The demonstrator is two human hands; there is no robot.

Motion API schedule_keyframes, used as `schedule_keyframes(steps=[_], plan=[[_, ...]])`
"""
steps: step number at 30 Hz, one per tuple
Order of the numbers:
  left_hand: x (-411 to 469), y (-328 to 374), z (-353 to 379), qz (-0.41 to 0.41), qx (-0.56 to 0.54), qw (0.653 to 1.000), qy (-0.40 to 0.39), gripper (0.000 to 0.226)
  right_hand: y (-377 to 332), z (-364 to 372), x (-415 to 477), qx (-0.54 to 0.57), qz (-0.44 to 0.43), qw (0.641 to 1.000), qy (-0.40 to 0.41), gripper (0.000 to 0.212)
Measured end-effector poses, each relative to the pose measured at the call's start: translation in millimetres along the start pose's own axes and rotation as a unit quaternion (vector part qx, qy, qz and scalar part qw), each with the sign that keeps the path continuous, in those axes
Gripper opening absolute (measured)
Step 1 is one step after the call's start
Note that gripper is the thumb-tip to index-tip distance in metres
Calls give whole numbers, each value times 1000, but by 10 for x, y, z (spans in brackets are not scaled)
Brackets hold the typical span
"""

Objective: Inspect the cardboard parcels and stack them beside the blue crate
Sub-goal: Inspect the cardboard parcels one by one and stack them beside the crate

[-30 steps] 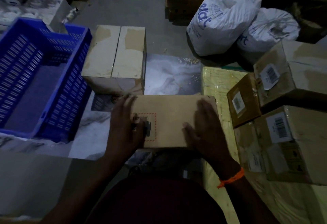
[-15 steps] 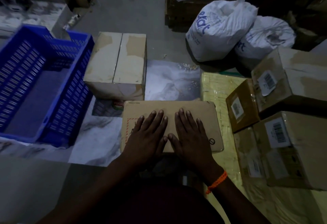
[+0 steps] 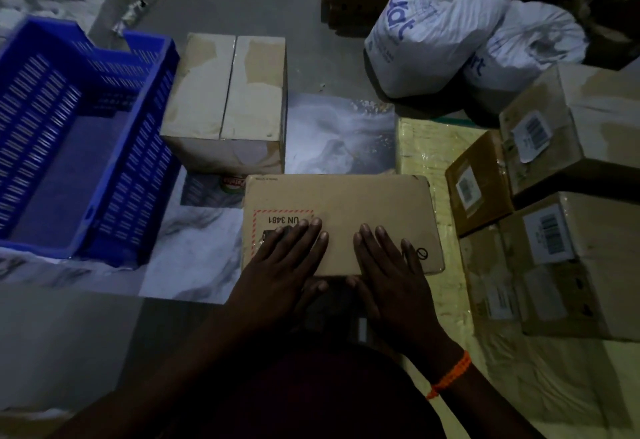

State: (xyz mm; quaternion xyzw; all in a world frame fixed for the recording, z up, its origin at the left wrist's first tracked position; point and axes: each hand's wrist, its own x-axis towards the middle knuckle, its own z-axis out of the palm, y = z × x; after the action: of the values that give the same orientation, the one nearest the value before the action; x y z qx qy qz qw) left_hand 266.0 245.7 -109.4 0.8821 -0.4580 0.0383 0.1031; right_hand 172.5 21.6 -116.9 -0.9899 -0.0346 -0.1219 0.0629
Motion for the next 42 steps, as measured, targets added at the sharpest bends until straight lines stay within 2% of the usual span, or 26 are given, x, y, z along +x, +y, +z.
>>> schedule_keyframes(steps=[5, 8, 10, 11, 12, 14, 15, 16, 17, 18, 19, 22, 24, 25, 26, 27, 28, 29, 31, 34, 38, 42], plan=[[6, -67, -14, 6, -44, 999, -11, 63, 14, -48, 60, 49, 10, 998, -32, 56], [36, -101, -83, -56, -121, 990, 41, 54, 172, -152, 185, 97, 20, 995, -6, 54], [63, -155, -151, -134, -167, 973, 88, 55, 313, -249, 311, 123, 91, 987, 51, 53], [75, -206, -165, -179, -202, 958, 101, 60, 424, -257, 362, 139, 166, 974, 66, 55], [88, -269, -163, -220, -247, 938, 106, 66, 528, -279, 434, 177, 256, 949, 53, 61], [162, -401, -182, -288, -374, 875, 105, 66, 667, -355, 613, 310, 414, 855, -45, 87], [219, -444, -231, -327, -442, 829, 99, 62, 709, -381, 676, 382, 460, 797, -90, 93], [271, -468, -291, -366, -512, 772, 87, 55, 722, -420, 733, 451, 479, 743, -120, 87], [321, -487, -330, -391, -578, 713, 73, 47, 701, -469, 775, 495, 478, 715, -125, 75], [367, -494, -381, -397, -621, 673, 66, 39, 685, -489, 798, 512, 466, 712, -118, 67], [380, -507, -421, -396, -633, 662, 70, 37, 661, -510, 815, 516, 461, 714, -103, 67], [321, -583, -438, -390, -624, 668, 115, 45, 649, -458, 761, 526, 437, 729, -36, 84], [272, -622, -434, -386, -631, 656, 148, 46, 657, -398, 708, 562, 446, 696, 27, 59], [267, -621, -427, -385, -648, 639, 152, 47, 656, -366, 678, 572, 458, 678, 57, 42], [261, -596, -414, -388, -659, 626, 152, 47, 652, -328, 648, 576, 467, 667, 75, 35], [254, -563, -403, -396, -660, 620, 154, 47, 644, -290, 620, 579, 476, 657, 72, 37], [248, -531, -382, -410, -649, 621, 158, 44, 635, -244, 590, 577, 481, 657, 59, 47], [239, -506, -345, -431, -633, 623, 162, 37, 627, -199, 559, 566, 478, 670, 49, 59], [160, -480, -239, -461, -618, 619, 152, 30, 622, -142, 479, 544, 463, 698, 41, 54], [-49, -448, -105, -448, -625, 628, 116, 51, 644, -78, 276, 545, 446, 709, 34, 36], [-321, -428, 114, -455, -606, 649, 62, 69, 530, 26, -93, 511, 462, 725, 20, 48], [-453, -471, 277, -474, -550, 687, 30, 68, 341, 238, -364, 481, 468, 742, -6, 43]])
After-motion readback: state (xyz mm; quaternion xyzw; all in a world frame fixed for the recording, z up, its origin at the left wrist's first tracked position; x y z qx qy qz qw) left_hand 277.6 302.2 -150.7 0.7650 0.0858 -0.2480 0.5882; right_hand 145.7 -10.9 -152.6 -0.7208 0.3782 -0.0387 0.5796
